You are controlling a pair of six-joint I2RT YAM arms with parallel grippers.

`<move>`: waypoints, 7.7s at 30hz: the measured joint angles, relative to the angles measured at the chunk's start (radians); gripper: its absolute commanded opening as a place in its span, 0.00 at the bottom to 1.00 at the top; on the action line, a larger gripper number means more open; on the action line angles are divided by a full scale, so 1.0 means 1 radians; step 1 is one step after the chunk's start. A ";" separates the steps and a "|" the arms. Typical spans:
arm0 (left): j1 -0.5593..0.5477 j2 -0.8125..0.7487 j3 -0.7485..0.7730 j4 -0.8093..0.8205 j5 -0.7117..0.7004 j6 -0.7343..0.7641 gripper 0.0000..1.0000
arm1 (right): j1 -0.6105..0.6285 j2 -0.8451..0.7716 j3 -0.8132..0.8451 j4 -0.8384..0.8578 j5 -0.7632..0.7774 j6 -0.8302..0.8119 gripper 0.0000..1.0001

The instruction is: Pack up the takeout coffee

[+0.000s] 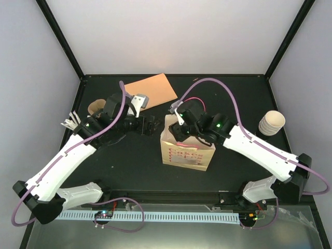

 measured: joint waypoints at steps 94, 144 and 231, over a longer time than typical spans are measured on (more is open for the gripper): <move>0.088 -0.354 -0.246 -0.130 -0.040 -0.106 0.99 | -0.557 0.154 0.460 -0.115 -0.056 -0.216 0.52; 0.254 -0.423 -0.290 -0.257 -0.407 -0.217 0.99 | 0.254 -0.016 -0.164 0.349 -0.180 -0.070 1.00; 0.301 0.614 -0.080 -0.142 -0.117 0.192 0.68 | 0.016 0.108 -0.124 0.360 -0.150 -0.080 0.93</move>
